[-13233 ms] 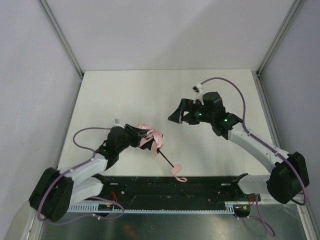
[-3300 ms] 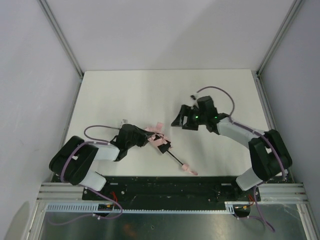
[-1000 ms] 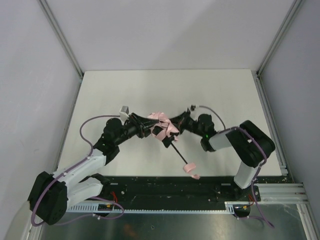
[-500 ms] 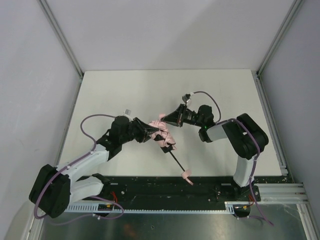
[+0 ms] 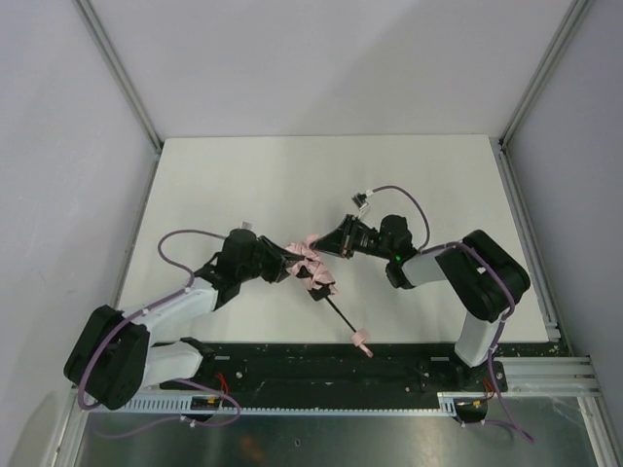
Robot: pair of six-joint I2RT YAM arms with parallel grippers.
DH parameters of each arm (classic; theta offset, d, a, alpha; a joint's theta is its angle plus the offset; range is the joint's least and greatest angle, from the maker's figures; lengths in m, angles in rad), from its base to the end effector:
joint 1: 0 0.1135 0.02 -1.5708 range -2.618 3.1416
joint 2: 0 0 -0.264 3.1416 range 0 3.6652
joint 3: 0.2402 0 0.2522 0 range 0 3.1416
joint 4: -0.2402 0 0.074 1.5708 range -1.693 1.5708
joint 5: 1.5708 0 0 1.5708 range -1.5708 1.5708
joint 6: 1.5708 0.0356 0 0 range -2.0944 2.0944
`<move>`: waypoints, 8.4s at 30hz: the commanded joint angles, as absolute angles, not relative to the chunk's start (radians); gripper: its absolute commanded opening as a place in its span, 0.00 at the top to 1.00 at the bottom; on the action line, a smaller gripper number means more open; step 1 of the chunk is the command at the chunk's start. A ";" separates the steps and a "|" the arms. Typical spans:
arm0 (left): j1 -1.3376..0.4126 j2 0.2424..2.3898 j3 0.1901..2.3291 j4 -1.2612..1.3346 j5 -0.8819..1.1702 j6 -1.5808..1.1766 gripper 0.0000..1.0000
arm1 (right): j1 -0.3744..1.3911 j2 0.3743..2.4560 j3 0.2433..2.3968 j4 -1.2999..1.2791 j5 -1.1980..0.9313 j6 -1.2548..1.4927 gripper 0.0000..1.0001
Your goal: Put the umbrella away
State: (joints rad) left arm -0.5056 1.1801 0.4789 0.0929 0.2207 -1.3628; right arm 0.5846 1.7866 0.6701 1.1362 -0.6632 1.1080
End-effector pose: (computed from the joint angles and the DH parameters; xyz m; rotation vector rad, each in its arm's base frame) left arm 0.2014 -0.1204 0.1833 -0.8963 2.3054 -1.1996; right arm 0.2714 0.2059 0.1796 -0.1431 1.8788 1.7635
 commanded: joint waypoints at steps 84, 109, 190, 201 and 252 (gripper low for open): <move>-0.555 1.488 0.452 -0.038 -0.223 -1.400 1.00 | 0.683 1.946 1.185 0.157 -0.125 0.749 0.38; -0.479 1.581 0.468 -0.006 -0.136 -1.453 1.00 | 0.542 1.985 1.124 0.785 -0.653 0.957 1.00; -0.440 1.570 0.521 -0.076 -0.079 -1.437 1.00 | 1.185 1.733 0.700 0.525 -0.382 0.256 1.00; -0.425 1.600 0.616 -0.170 -0.066 -1.375 1.00 | 1.248 1.820 0.836 0.184 -0.142 -0.006 1.00; -0.363 1.761 0.884 -0.390 -0.046 -1.100 1.00 | 1.212 2.164 1.066 -0.250 0.053 -0.025 0.92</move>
